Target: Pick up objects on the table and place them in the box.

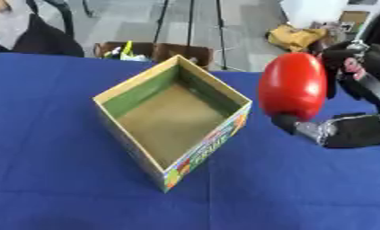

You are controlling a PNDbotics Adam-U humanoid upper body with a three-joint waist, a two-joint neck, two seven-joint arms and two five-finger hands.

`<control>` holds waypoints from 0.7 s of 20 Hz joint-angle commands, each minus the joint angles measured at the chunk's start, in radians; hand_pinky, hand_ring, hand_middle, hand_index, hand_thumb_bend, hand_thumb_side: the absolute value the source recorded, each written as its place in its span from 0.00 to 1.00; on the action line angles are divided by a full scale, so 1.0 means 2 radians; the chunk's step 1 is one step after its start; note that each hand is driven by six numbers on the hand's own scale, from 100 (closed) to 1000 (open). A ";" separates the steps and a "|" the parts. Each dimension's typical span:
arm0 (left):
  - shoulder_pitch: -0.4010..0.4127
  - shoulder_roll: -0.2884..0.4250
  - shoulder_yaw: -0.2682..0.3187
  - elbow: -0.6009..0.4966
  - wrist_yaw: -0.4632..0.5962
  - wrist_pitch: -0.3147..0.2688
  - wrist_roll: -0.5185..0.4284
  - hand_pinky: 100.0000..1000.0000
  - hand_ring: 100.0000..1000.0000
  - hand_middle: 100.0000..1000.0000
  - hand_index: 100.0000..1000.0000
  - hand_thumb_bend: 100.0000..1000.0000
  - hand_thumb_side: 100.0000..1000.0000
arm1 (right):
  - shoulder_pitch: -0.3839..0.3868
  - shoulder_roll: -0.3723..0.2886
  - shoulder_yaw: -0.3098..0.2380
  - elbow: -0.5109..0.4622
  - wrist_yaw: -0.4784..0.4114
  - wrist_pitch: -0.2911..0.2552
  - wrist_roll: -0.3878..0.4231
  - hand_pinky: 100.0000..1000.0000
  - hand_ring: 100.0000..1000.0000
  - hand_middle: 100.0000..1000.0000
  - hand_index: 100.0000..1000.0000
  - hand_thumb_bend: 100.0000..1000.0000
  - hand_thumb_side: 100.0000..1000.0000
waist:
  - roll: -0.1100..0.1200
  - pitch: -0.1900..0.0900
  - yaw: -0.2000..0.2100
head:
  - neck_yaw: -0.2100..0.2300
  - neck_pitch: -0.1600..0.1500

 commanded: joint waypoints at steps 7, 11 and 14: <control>0.000 0.011 -0.003 -0.011 0.000 -0.012 -0.003 0.36 0.45 0.50 0.72 0.00 0.94 | -0.032 -0.033 -0.004 0.024 -0.016 0.019 -0.006 0.00 0.26 0.31 0.35 0.13 0.66 | 0.002 -0.002 0.017 | -0.042 -0.017; 0.000 0.010 -0.004 -0.011 -0.001 -0.015 -0.004 0.36 0.45 0.50 0.72 0.00 0.94 | -0.048 -0.038 -0.001 0.040 -0.011 0.014 -0.018 0.00 0.26 0.31 0.35 0.12 0.67 | 0.002 0.002 0.023 | -0.059 -0.023; 0.000 0.009 -0.006 -0.011 -0.001 -0.018 -0.006 0.36 0.45 0.50 0.72 0.00 0.94 | -0.059 -0.040 0.006 0.049 -0.005 0.010 -0.025 0.00 0.26 0.31 0.35 0.11 0.68 | 0.002 0.004 0.028 | -0.069 -0.028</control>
